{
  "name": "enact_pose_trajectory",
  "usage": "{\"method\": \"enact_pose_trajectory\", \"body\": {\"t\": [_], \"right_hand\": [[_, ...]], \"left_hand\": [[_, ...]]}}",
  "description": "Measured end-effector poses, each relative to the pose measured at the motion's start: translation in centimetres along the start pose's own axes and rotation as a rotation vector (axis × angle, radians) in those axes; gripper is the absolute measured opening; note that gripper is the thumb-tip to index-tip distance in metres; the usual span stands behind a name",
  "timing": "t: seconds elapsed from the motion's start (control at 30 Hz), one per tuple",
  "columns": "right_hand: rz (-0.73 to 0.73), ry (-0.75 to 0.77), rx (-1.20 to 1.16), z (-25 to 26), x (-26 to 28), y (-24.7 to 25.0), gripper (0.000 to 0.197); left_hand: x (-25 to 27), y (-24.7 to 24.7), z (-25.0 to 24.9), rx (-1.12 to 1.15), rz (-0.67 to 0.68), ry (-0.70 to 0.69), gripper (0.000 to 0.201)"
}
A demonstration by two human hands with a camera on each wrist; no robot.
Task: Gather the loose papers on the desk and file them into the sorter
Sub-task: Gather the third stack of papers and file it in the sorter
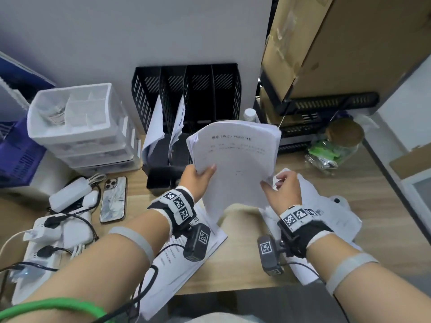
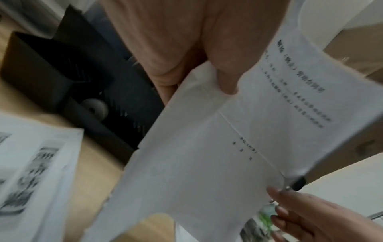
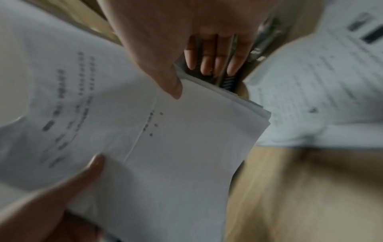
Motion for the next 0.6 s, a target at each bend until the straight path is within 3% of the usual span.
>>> {"method": "enact_pose_trajectory", "body": {"t": [0.07,0.1,0.2,0.27,0.33,0.4,0.53,0.6], "right_hand": [[-0.018,0.160,0.027,1.9,0.1,0.8,0.052],[0.075,0.252,0.014,3.1,0.5,1.0,0.063],[0.426,0.437,0.147,7.4,1.9,1.1,0.121],[0.478,0.516,0.233,9.8,2.4,0.5,0.139],[0.441,0.548,0.300,11.6,2.5,-0.3,0.138],[0.367,0.576,0.380,12.9,2.4,-0.6,0.125],[0.293,0.590,0.330,14.1,2.2,0.1,0.106],[0.282,0.567,0.315,14.1,1.4,0.5,0.076]], "left_hand": [[-0.2,0.6,-2.0,0.023,-0.031,-0.061,0.025],[-0.3,0.8,-2.8,0.011,-0.042,-0.084,0.024],[-0.6,1.2,-5.1,-0.070,-0.086,-0.146,0.023],[-0.4,1.0,-6.6,-0.078,-0.098,-0.183,0.020],[-0.1,0.6,-7.8,-0.120,-0.064,-0.196,0.026],[0.1,0.1,-8.8,-0.092,0.019,-0.177,0.036],[0.0,0.7,-9.8,-0.030,0.142,-0.164,0.044],[0.0,1.7,-9.8,0.040,0.244,-0.109,0.052]]}}
Point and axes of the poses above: each hand's wrist, its own x-axis away from the middle knuckle, its own y-axis out of the back of the hand, z = x × y, the point moved 1 cm from there along -x, towards the middle knuckle, and after that the axes turned 12 degrees about x, right-handed, at the moved point
